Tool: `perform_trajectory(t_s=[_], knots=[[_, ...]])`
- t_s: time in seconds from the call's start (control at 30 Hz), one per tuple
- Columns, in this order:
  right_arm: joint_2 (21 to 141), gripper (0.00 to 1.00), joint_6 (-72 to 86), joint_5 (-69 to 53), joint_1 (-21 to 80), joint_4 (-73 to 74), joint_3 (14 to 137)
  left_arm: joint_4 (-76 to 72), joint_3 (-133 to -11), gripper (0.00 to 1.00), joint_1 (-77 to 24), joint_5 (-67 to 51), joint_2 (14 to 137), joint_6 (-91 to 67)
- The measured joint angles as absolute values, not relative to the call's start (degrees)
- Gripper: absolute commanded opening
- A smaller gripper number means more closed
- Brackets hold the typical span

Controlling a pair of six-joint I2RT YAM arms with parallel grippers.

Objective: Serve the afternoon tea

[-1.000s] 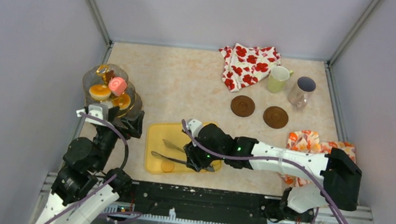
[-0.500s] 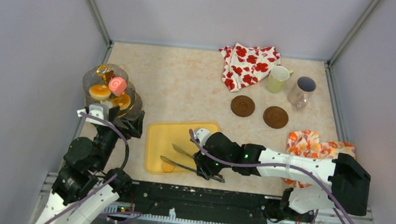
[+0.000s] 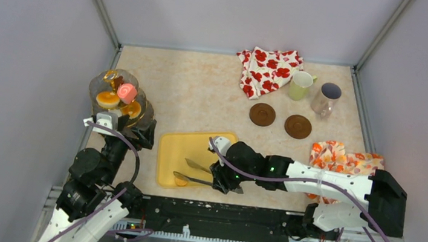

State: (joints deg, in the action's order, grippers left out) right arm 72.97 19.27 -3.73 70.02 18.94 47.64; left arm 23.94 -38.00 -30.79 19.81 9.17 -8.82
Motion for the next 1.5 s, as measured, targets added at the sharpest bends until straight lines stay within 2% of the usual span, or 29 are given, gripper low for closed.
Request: perform_trajectory(t_s=[0.4,0.87,1.5], knots=[[73.0,0.45,19.1,-6.0,70.0,20.4,47.6,23.9,-38.0,0.99,-30.8,19.8,9.2,-8.8],[74.3,0.44,19.2,3.9,70.0,26.5,48.1,23.9,-38.0,0.99,-30.8,19.8,9.1,-8.8],[69.5,0.47,19.2,2.3,70.0,22.0,46.5,23.9,-38.0,0.99,-30.8,19.8,9.1,-8.8]])
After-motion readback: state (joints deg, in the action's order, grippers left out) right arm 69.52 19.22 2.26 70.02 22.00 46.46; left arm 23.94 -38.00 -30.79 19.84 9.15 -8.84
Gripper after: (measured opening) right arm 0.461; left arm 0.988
